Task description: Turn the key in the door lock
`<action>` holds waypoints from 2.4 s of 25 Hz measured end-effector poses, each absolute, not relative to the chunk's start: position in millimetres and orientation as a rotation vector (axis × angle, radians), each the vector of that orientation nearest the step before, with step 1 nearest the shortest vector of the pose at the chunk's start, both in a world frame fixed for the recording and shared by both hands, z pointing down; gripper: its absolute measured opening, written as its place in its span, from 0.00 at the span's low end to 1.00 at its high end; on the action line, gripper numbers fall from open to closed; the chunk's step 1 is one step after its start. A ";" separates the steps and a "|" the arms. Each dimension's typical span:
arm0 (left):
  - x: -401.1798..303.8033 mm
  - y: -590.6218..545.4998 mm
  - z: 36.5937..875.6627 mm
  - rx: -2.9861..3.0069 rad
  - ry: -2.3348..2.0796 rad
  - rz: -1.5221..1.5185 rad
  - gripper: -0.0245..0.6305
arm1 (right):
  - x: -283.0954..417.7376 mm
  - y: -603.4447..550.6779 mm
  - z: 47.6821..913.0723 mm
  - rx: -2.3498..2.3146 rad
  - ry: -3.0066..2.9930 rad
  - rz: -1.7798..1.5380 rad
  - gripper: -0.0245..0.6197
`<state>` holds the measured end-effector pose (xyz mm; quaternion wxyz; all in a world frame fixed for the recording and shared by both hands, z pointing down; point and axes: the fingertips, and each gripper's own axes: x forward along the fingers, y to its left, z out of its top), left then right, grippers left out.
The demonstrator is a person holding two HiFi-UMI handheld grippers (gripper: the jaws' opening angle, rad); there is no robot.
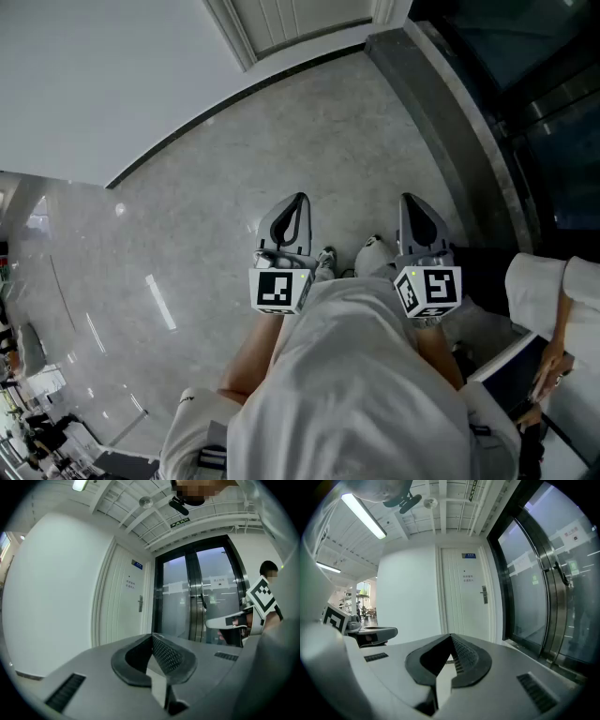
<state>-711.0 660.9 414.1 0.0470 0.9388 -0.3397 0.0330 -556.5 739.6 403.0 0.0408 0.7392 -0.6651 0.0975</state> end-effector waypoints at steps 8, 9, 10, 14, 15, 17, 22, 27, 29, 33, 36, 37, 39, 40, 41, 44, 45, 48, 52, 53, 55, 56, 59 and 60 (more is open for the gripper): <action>-671.9 681.2 411.5 2.879 -1.082 0.083 0.05 | -512.0 770.8 405.8 2.312 -2.020 0.281 0.04; -669.7 683.9 409.0 2.860 -1.122 0.065 0.05 | -502.4 778.0 406.8 2.323 -2.009 0.289 0.04; -668.0 686.9 407.0 2.837 -1.163 0.054 0.05 | -492.0 784.8 407.5 2.333 -1.997 0.303 0.04; -643.7 706.2 405.4 2.821 -1.214 0.101 0.05 | -443.2 806.3 409.2 2.365 -1.964 0.337 0.04; -634.9 713.2 405.6 2.832 -1.215 0.117 0.05 | -432.1 811.3 411.3 2.361 -1.961 0.336 0.04; -620.0 728.9 405.7 2.847 -1.222 0.140 0.05 | -413.9 821.3 415.9 2.350 -1.961 0.339 0.04; -594.6 755.2 398.6 2.872 -1.253 0.160 0.05 | -392.1 834.9 407.9 2.333 -2.002 0.293 0.04; -585.4 774.6 395.7 2.877 -1.275 0.117 0.05 | -385.3 853.2 408.4 2.363 -2.034 0.288 0.04; -582.5 775.9 392.9 2.865 -1.279 0.107 0.05 | -379.8 857.1 405.6 2.380 -2.023 0.284 0.04; -577.3 763.2 384.7 2.867 -1.294 0.084 0.05 | -372.9 847.2 390.6 2.348 -2.065 0.221 0.04; -574.0 748.3 386.9 2.862 -1.320 0.051 0.05 | -371.6 832.9 390.8 2.278 -2.082 0.156 0.04; -572.0 740.5 390.2 2.858 -1.323 0.054 0.05 | -369.9 825.4 393.0 2.262 -2.077 0.150 0.04; -567.6 722.5 397.2 2.852 -1.321 0.070 0.05 | -366.8 808.2 396.6 2.244 -2.078 0.162 0.04; -565.6 713.3 399.3 2.852 -1.315 0.071 0.05 | -366.0 799.5 397.4 2.237 -2.078 0.167 0.04; -564.2 704.2 400.3 2.854 -1.308 0.071 0.05 | -365.9 790.8 397.4 2.228 -2.077 0.166 0.04; -562.8 674.3 399.8 2.853 -1.282 0.059 0.05 | -366.3 762.4 393.6 2.224 -2.062 0.155 0.04; -561.6 662.7 399.2 2.852 -1.274 0.053 0.05 | -364.4 751.8 392.8 2.236 -2.047 0.160 0.04; -557.9 628.3 397.4 2.852 -1.254 0.035 0.05 | -360.0 719.0 395.3 2.255 -2.005 0.205 0.04; -568.6 589.8 391.1 2.863 -1.226 0.008 0.05 | -377.0 682.9 391.8 2.249 -2.003 0.211 0.04; -568.3 579.7 389.4 2.870 -1.216 0.008 0.05 | -379.2 673.6 390.1 2.253 -2.004 0.209 0.04; -563.0 561.4 387.9 2.883 -1.189 0.015 0.05 | -378.3 656.1 388.7 2.269 -2.009 0.227 0.04; -560.1 553.9 387.2 2.891 -1.173 0.017 0.05 | -377.5 648.6 388.5 2.279 -2.014 0.240 0.04; -551.9 532.9 387.3 2.916 -1.129 0.033 0.05 | -376.2 629.7 390.9 2.296 -2.011 0.256 0.04; -548.7 527.0 389.7 2.913 -1.119 0.043 0.05 | -374.9 625.4 393.4 2.297 -2.002 0.254 0.04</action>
